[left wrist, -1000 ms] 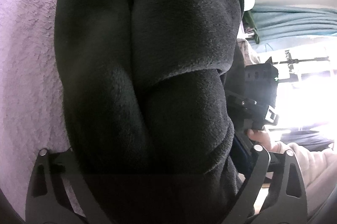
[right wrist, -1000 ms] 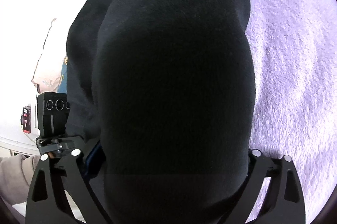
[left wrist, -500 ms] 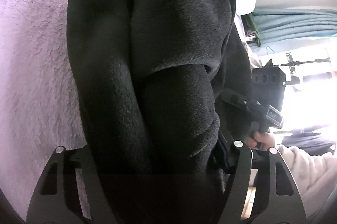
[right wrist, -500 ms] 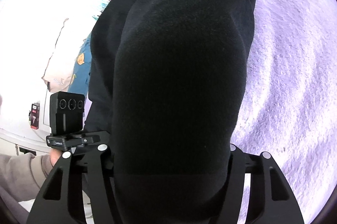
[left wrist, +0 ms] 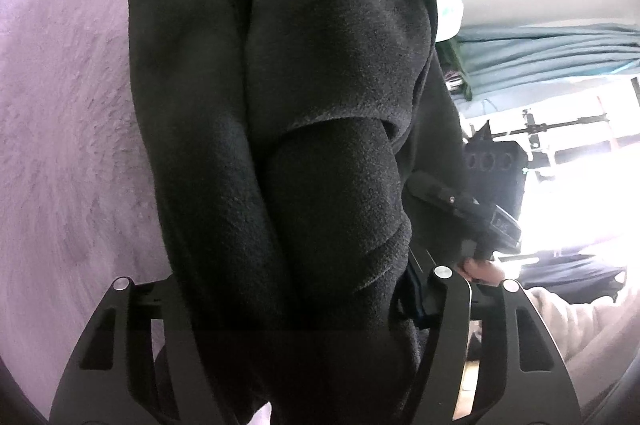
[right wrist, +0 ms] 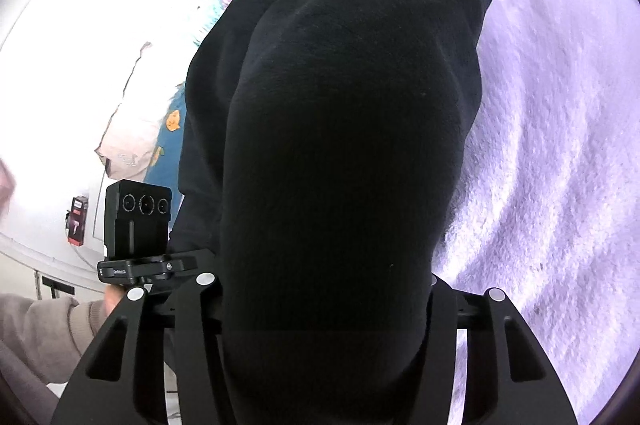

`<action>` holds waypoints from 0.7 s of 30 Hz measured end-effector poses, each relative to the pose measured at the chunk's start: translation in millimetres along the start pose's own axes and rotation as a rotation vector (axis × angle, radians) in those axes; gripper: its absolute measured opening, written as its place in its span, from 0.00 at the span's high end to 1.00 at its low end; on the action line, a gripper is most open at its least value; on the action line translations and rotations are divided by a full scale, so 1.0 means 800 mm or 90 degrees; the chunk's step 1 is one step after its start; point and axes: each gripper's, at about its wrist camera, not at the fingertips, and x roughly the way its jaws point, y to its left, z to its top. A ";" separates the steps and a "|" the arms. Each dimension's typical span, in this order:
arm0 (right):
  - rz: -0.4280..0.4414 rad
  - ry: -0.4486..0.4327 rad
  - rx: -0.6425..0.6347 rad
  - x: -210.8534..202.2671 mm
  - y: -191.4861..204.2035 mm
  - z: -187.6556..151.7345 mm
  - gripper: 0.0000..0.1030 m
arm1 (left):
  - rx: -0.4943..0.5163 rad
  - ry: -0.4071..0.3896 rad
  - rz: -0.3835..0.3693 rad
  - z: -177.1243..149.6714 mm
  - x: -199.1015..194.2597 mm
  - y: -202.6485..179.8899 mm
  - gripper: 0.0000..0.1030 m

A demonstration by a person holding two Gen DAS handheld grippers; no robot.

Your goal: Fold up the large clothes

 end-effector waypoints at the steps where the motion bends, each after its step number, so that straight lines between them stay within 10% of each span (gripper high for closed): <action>1: -0.002 -0.002 -0.006 -0.006 0.005 0.000 0.49 | 0.002 -0.001 -0.002 -0.003 -0.003 -0.003 0.41; 21: 0.004 0.014 -0.045 -0.058 0.058 -0.045 0.49 | 0.007 -0.020 0.007 -0.069 -0.063 -0.053 0.41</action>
